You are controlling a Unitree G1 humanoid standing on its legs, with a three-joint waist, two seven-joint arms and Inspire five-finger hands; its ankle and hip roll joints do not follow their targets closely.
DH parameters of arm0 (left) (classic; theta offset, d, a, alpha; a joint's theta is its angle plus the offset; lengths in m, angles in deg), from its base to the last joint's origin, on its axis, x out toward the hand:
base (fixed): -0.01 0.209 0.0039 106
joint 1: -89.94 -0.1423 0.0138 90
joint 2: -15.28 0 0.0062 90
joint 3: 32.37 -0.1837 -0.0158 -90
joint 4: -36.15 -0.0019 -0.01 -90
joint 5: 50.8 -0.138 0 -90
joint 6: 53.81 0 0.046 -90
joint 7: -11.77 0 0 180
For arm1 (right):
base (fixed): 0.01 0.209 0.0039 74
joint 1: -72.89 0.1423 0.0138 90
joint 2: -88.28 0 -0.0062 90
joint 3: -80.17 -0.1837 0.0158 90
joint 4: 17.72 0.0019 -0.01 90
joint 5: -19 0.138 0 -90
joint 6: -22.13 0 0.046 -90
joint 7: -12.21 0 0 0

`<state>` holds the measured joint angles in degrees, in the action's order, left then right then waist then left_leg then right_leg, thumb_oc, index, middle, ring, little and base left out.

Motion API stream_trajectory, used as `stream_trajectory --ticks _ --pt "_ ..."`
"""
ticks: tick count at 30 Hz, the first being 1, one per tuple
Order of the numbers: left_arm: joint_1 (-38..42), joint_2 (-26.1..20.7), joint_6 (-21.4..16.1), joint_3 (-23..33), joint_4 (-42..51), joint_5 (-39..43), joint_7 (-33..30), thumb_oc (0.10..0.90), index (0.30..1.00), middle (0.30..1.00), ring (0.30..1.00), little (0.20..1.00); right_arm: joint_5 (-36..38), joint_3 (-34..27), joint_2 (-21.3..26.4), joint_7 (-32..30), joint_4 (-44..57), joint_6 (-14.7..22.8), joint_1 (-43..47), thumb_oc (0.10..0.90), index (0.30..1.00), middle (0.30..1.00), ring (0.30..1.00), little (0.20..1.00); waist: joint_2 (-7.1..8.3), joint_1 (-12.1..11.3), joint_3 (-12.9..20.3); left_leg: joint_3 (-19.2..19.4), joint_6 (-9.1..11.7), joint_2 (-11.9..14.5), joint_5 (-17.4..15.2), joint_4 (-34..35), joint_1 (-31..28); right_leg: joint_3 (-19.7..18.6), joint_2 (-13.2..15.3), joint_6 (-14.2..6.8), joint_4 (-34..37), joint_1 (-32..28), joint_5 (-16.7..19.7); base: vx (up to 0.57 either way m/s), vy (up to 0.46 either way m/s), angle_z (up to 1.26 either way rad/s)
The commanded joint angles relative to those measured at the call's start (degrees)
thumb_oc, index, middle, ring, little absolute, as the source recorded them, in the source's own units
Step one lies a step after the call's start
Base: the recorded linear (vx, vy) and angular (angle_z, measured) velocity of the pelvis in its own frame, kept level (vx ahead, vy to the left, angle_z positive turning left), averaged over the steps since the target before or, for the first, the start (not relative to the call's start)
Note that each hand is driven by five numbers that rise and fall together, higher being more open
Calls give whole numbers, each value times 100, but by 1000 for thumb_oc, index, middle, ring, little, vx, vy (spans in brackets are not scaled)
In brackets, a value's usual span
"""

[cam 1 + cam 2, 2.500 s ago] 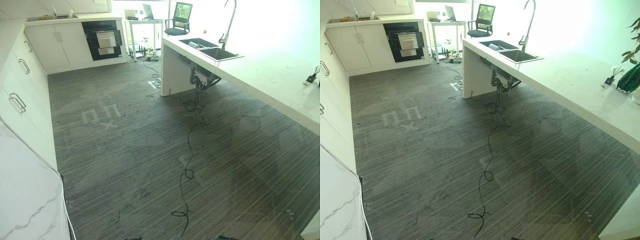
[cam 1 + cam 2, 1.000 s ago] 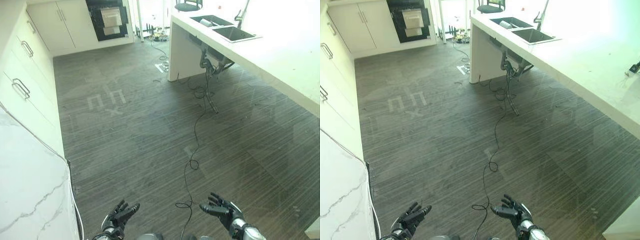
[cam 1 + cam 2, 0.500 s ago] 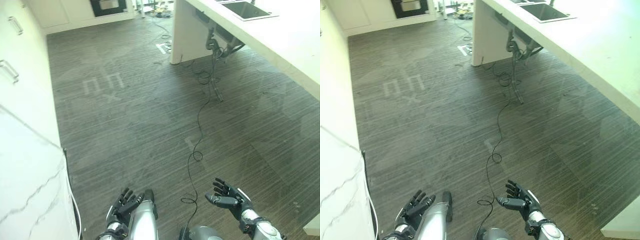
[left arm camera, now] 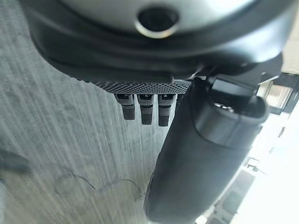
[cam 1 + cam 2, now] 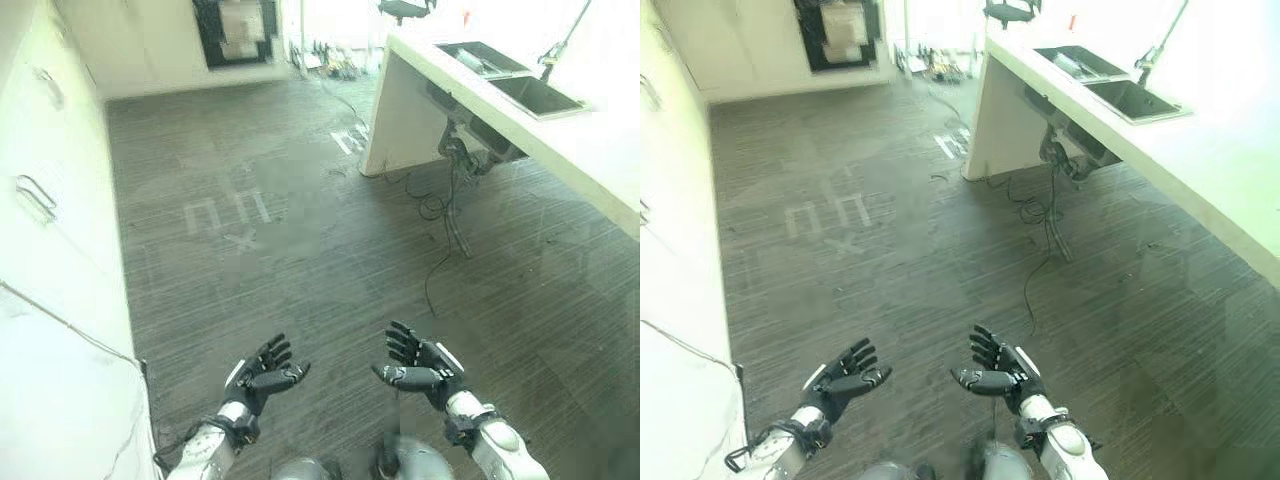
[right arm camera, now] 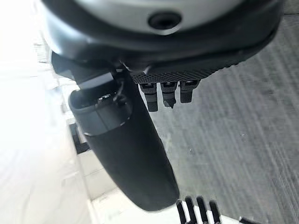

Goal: Place the dishes in the dishwasher.

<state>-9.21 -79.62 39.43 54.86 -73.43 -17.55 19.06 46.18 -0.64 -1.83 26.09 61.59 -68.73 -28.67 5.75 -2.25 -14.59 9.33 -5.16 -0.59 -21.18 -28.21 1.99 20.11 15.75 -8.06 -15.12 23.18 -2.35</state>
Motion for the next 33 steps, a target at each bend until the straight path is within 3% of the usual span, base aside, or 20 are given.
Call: stream_trajectory --ticks 1,4,6,11,15,16,18,20,21,22,24,25,26,29,30,33 --pt "112 -117 -308 -139 970 -120 158 800 900 900 900 900 249 -583 321 202 799 646 183 800 900 900 900 900 -306 248 173 -283 292 -112 430 1102 -214 -540 -218 -247 -207 -486 306 344 -222 -11" --pt "-14 -83 -359 -165 1044 -241 193 800 900 900 900 900 169 -583 402 165 948 712 102 800 900 900 900 900 -250 282 273 -327 238 -189 227 1102 -419 -625 -153 -294 -207 -420 227 412 -314 45" --pt "-40 -18 -352 -213 1045 -207 118 800 900 900 900 900 49 -507 488 -15 1075 614 187 800 900 900 900 900 -206 293 406 -297 276 -169 52 1102 -700 -544 -129 -304 -207 -604 403 397 -316 48" --pt "-192 34 -356 -307 1298 -232 101 800 900 900 900 900 69 -630 720 -90 1274 563 266 800 900 900 900 900 -256 346 630 -246 429 5 31 1102 -1071 -505 -323 -156 -207 -819 268 312 -292 20" --pt "-196 103 -388 -383 1410 -171 4 800 900 900 900 900 154 -772 907 44 1495 537 264 800 900 900 900 900 -325 381 760 -151 690 165 891 1102 -1227 -520 -589 135 -207 -1004 -70 271 -319 -16" --pt "-178 128 -438 -409 1432 -124 -23 800 900 900 900 900 136 -803 983 99 1589 555 263 800 900 900 900 900 -298 355 774 -98 831 163 1487 1102 -1305 -583 -653 264 -207 -1141 -240 238 -279 -55" --pt "-170 156 -509 -422 1474 -56 -55 800 900 900 900 900 136 -815 1069 131 1678 597 277 800 900 900 900 900 -249 328 720 -39 920 180 1788 411 -981 -663 -694 402 -207 -1314 -401 171 -227 -33" --pt "-170 181 -559 -408 1535 -78 -45 800 900 900 900 900 116 -839 1091 128 1760 626 292 800 900 900 900 900 -231 302 662 -4 971 283 1793 -237 -504 -724 -762 472 -207 -1525 -562 124 -158 -34" --pt "-156 191 -581 -396 1551 -101 -22 800 900 900 900 900 130 -850 1118 99 1806 634 308 800 900 900 900 900 -168 274 593 89 873 293 1744 -430 -194 -727 -719 516 -207 -1541 -518 198 -158 -28" --pt "-161 186 -669 -308 1601 -106 49 800 900 900 900 900 90 -806 1183 -3 1878 663 419 800 900 900 900 900 -146 175 469 182 702 180 1523 127 -41 -829 -780 458 -207 -1712 -626 157 -81 -18" --pt "-256 188 -719 -207 1684 -114 92 800 900 900 900 900 30 -778 1194 -9 1932 630 491 800 900 900 900 900 -241 142 437 245 713 200 1519 1102 -108 -915 -946 395 -207 -1800 -712 256 55 -28" --pt "-340 181 -766 -154 1748 -143 124 800 900 900 900 900 31 -765 1173 -12 1993 597 500 800 900 900 900 900 -425 139 444 67 818 418 1261 1102 407 -975 -1201 373 -207 -1849 -800 253 131 -34" --pt "-391 188 -789 -134 1792 -164 132 800 900 900 900 900 20 -756 1162 -10 2054 574 482 800 900 900 900 900 -502 102 448 -160 938 497 1287 1102 731 -1024 -1331 368 -207 -1908 -872 265 119 -26" --pt "-521 198 -897 -118 1870 -157 152 800 900 900 900 900 15 -786 1223 98 2197 547 378 800 900 900 900 900 -632 -18 429 -716 1203 643 1810 1102 1445 -1217 -1650 492 -207 -2131 -1124 302 107 -32" --pt "-531 214 -959 -115 1856 -149 181 800 900 900 900 900 23 -793 1276 133 2230 565 348 800 900 900 900 900 -655 -53 396 -762 1242 693 1856 1102 1762 -1276 -1723 541 -207 -2316 -1273 447 252 -65" --pt "-395 149 -1007 -94 1904 -116 112 800 900 900 900 900 7 -781 1362 293 2322 558 366 800 900 900 900 900 -659 -57 350 -747 1110 680 1786 1102 1585 -1306 -1589 471 -207 -2589 -1391 403 268 -86"
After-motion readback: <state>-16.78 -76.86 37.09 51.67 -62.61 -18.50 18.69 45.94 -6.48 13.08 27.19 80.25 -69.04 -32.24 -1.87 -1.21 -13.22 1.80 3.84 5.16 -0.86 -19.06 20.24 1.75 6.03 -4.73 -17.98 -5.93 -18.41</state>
